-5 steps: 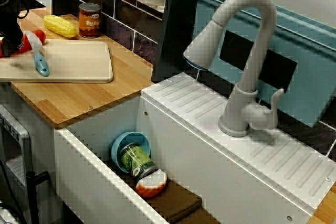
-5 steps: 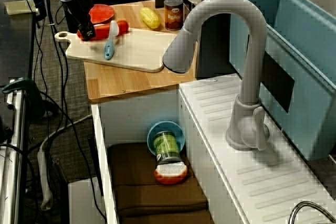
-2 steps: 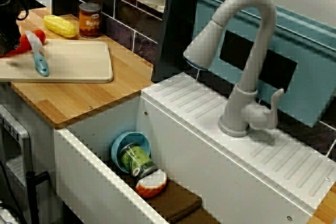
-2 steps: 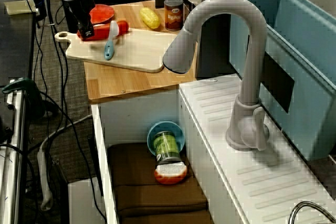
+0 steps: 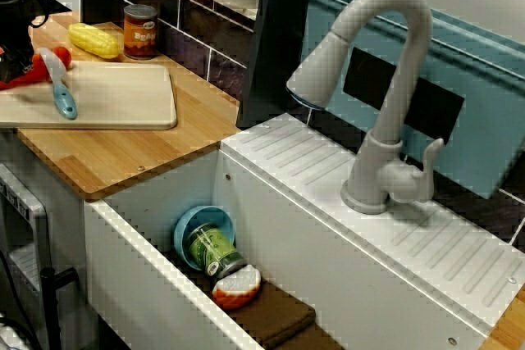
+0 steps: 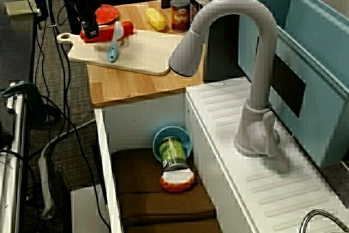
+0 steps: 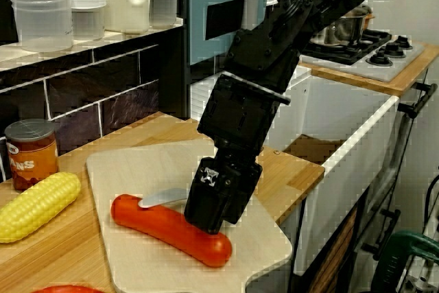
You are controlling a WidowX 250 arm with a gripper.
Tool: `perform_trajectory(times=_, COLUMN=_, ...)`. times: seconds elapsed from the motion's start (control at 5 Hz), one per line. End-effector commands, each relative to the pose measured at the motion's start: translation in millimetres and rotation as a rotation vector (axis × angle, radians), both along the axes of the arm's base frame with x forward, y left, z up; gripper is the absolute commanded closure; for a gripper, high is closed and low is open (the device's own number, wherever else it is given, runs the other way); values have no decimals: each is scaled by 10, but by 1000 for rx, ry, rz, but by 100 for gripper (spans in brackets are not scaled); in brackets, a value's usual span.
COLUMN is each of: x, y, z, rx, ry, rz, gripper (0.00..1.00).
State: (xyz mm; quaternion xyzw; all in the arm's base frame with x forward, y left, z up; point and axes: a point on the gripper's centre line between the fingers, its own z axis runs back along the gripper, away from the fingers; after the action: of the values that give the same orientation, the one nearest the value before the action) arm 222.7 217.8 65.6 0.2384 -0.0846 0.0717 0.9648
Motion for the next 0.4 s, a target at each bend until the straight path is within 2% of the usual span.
perform_trajectory(times=0.0, x=97, y=138, z=151, rx=21, ry=-3, rz=-7, gripper=0)
perform_trajectory(times=0.2, x=104, y=179, z=117, rx=20, ry=10, rz=-11, gripper=0)
